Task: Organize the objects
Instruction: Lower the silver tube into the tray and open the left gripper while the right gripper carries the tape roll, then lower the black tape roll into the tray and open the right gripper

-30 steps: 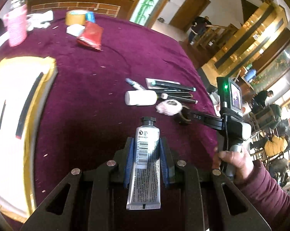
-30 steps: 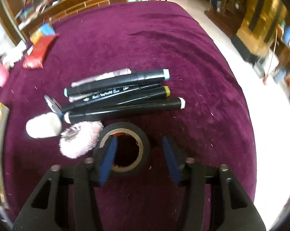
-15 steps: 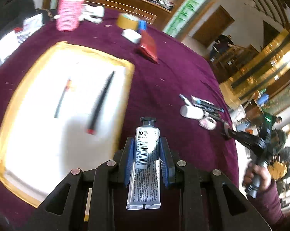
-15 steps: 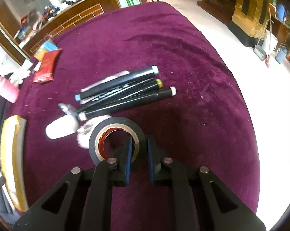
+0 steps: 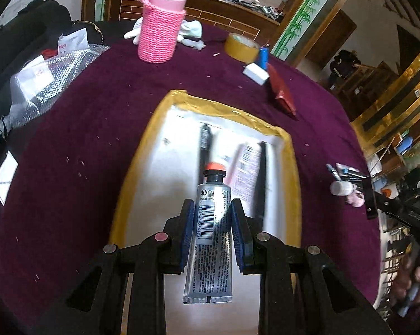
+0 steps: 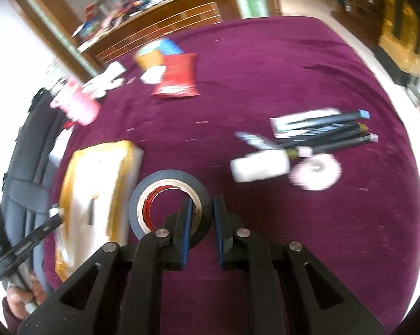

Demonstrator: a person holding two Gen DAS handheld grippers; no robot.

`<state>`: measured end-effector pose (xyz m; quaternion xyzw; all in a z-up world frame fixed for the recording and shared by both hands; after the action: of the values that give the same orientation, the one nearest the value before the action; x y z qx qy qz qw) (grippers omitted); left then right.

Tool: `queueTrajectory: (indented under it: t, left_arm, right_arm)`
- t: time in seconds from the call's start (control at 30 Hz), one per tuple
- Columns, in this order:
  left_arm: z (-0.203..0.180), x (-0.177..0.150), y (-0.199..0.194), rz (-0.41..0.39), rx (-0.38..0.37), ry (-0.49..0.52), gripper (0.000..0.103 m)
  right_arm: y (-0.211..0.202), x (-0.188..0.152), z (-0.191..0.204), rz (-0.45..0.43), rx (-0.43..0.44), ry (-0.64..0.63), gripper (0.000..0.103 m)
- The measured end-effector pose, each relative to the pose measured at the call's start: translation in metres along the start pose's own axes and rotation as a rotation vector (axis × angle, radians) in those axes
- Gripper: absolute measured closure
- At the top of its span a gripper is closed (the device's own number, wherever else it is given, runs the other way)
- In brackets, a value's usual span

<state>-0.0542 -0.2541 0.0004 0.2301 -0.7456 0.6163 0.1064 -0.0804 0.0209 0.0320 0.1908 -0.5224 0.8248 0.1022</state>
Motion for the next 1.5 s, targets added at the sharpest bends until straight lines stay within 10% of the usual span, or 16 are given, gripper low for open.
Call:
queueTrajectory:
  t: [0.43,0.93,1.5]
  left_arm:
    - [0.009,0.047,0.072,0.063,0.063,0.120,0.081]
    - [0.007,0.062,0.086,0.075,0.051,0.139,0.071]
    - [0.079,0.078,-0.026,-0.100,0.034,-0.082,0.056]
  right_arm:
    - [0.094,-0.034,0.123,0.163,0.089,-0.123,0.091]
    - [0.137,-0.059,0.145,0.236,0.051,-0.177,0.090]
    - [0.178,-0.081,0.209,0.305,0.097,-0.303,0.090]
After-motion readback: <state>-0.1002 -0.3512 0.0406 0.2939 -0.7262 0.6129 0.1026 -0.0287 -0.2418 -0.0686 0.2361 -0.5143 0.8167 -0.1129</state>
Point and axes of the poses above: each gripper's, at about its wrist camera, not at the fingertips, and y roughly the way its jaws point, z to its left, x to its top, the point moved 8 cm from there along y, roughly the way its jaws point, and after that the axes turned 6 degrees about x, right-handed, at the moved point
